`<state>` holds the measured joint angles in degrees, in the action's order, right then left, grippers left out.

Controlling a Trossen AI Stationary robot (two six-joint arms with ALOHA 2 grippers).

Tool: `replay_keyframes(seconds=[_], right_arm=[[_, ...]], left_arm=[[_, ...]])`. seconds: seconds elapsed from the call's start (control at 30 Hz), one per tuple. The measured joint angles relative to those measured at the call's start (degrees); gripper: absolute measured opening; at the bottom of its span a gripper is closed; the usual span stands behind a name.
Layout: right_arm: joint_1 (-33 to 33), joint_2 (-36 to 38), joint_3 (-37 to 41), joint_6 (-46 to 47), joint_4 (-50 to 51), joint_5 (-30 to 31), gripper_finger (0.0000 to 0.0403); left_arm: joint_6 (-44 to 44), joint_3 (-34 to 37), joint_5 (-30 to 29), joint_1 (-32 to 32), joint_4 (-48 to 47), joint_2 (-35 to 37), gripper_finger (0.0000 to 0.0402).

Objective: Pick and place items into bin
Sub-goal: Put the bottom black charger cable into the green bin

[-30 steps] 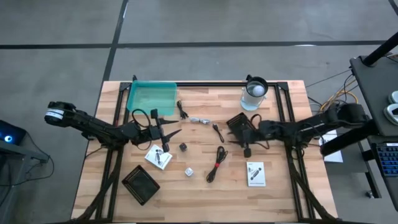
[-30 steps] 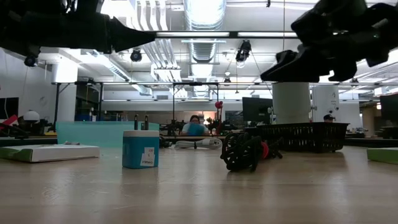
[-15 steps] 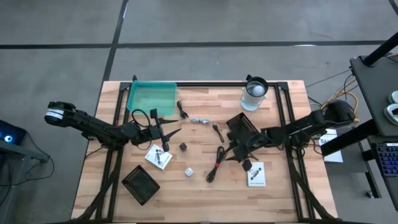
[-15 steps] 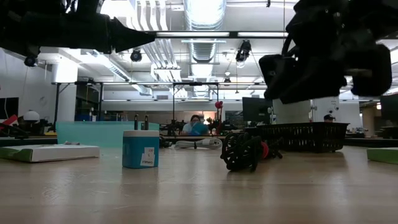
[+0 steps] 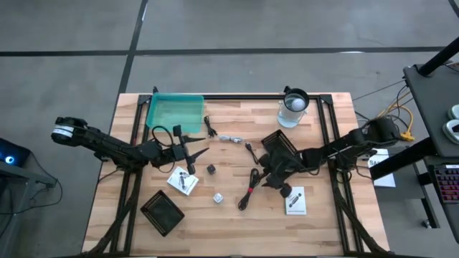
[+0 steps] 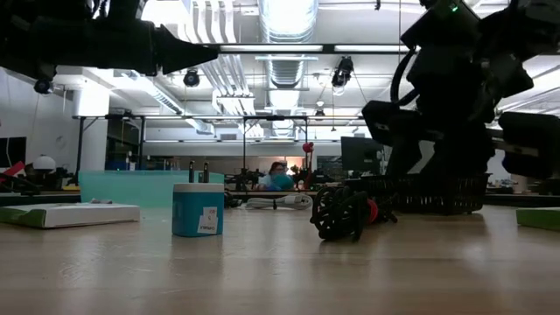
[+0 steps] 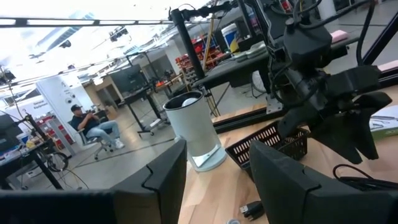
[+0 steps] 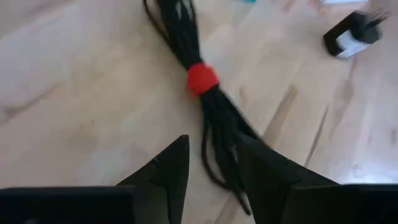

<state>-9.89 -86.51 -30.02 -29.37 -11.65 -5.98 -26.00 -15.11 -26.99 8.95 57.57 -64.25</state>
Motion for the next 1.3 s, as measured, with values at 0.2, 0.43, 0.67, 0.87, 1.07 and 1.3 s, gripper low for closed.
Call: replay_keyframes(seconds=[0.2, 0.43, 0.67, 0.87, 1.07, 1.3], right_arm=[[0.00, 0.12, 0.02, -1.29, 0.10, 2.54, 0.0118], [0.00, 0.12, 0.11, -1.21, 0.85, 6.48, 0.0105], [0.02, 0.12, 0.44, 1.18, 2.28, 6.49, 0.0100], [0.02, 0.14, 0.52, 1.31, 2.24, 6.49, 0.0101], [0.02, 0.14, 0.53, 1.86, 1.94, 6.49, 0.0094], [0.02, 0.14, 0.57, 1.10, -0.61, 5.86, 0.0090]], left_arm=[[0.00, 0.00, 0.01, 0.00, 0.05, -0.09, 0.0160], [0.00, 0.00, 0.03, 0.00, 0.04, -0.10, 0.0160], [-0.01, 0.00, 0.05, 0.00, 0.03, -0.11, 0.0160], [0.00, 0.00, 0.05, 0.00, 0.03, -0.11, 0.0160], [-0.02, 0.00, 0.07, 0.00, 0.03, -0.11, 0.0160], [-0.01, 0.00, 0.08, 0.00, 0.03, -0.11, 0.0160]])
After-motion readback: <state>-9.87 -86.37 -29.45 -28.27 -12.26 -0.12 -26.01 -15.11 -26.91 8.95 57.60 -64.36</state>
